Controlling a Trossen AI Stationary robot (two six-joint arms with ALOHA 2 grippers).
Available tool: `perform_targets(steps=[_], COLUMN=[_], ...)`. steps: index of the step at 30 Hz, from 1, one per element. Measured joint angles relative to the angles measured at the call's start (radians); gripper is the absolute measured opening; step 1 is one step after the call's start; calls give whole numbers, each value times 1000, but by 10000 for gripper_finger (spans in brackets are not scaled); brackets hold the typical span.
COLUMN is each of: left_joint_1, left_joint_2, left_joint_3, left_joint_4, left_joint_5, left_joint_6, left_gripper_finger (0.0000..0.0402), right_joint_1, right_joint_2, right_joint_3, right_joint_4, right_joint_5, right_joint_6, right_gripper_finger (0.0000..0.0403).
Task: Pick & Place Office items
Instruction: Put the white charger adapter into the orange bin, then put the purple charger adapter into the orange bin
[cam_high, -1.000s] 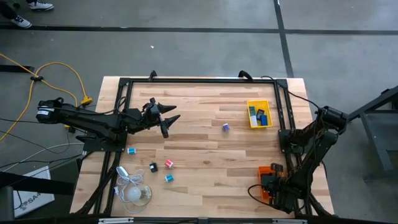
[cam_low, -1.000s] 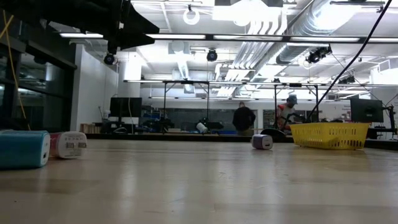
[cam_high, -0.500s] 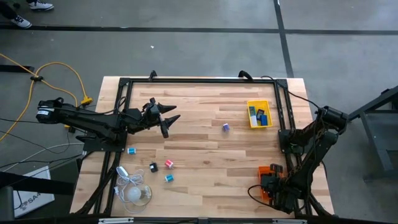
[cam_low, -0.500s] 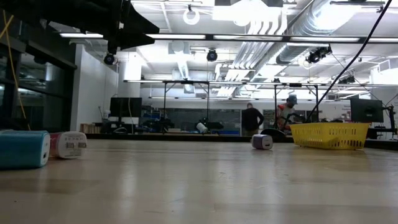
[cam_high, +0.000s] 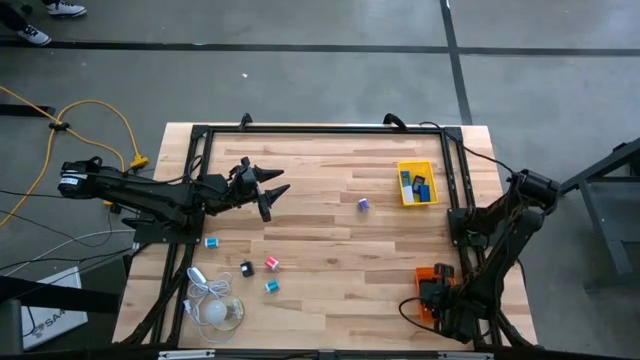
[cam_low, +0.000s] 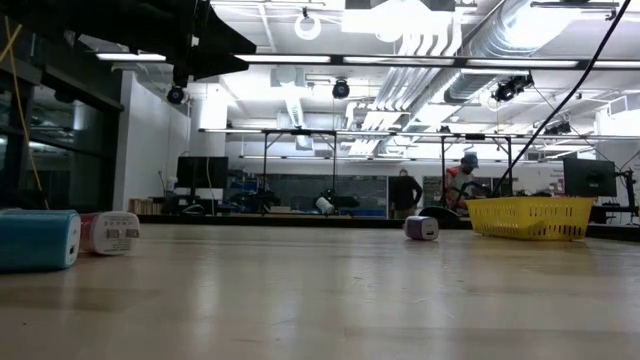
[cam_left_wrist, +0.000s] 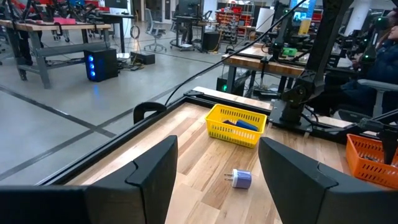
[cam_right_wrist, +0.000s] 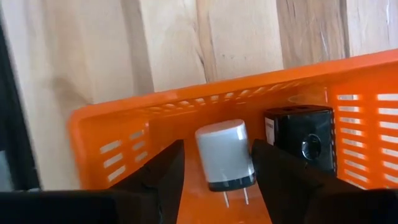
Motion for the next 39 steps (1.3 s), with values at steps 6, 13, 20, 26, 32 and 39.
perform_targets(steps=[6,13,20,26,32,39], left_joint_1=[0,0,0,0,0,0], left_joint_2=[0,0,0,0,0,0], left_joint_3=[0,0,0,0,0,0], left_joint_4=[0,0,0,0,0,0], left_joint_5=[0,0,0,0,0,0], left_joint_6=[0,0,0,0,0,0], left_gripper_finger=[218,218,218,218,218,218], right_joint_1=[0,-1,-58,-203,-381,-570], right_joint_2=[-77,-191,-263,-266,-266,-266], right_joint_3=[0,0,0,0,0,0], right_joint_4=[-9,-60,-69,-39,9,117], right_joint_5=[3,48,128,84,98,108], right_joint_6=[-25,-56,-135,-136,-178,-262], right_gripper_finger=[173,173,173,173,173,173])
